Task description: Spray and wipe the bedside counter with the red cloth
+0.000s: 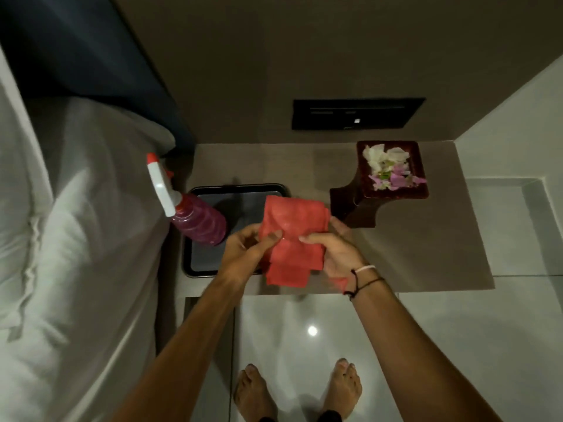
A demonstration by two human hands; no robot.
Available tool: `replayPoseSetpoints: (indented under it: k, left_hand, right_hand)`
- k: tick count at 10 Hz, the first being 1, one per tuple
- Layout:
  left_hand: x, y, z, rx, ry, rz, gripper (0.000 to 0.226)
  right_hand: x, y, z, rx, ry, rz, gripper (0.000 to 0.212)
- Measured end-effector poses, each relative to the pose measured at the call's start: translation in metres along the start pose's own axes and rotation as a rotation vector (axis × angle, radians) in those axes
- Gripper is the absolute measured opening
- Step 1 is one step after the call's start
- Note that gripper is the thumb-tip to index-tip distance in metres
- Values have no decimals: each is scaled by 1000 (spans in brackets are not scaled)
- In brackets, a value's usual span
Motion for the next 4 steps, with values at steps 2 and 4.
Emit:
replayPoseSetpoints:
  k: [2,4]
  left_hand:
    - [23,31,13,52,388,-296,32]
    - [7,8,-15,-31,785,-117,54]
  right_hand:
    - [-34,44,-14,52,-461,-68,57]
    - [-44,23,3,93,-679,-72,75]
Point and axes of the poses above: each hand's wrist, its own y-axis towards the middle knuckle, its own x-axis out of the back of the hand, z = x × y, the point moved 1 cm from there along y, towards the middle knuckle, and after that the axes turned 5 degrees about z, right-handed, at the moved point
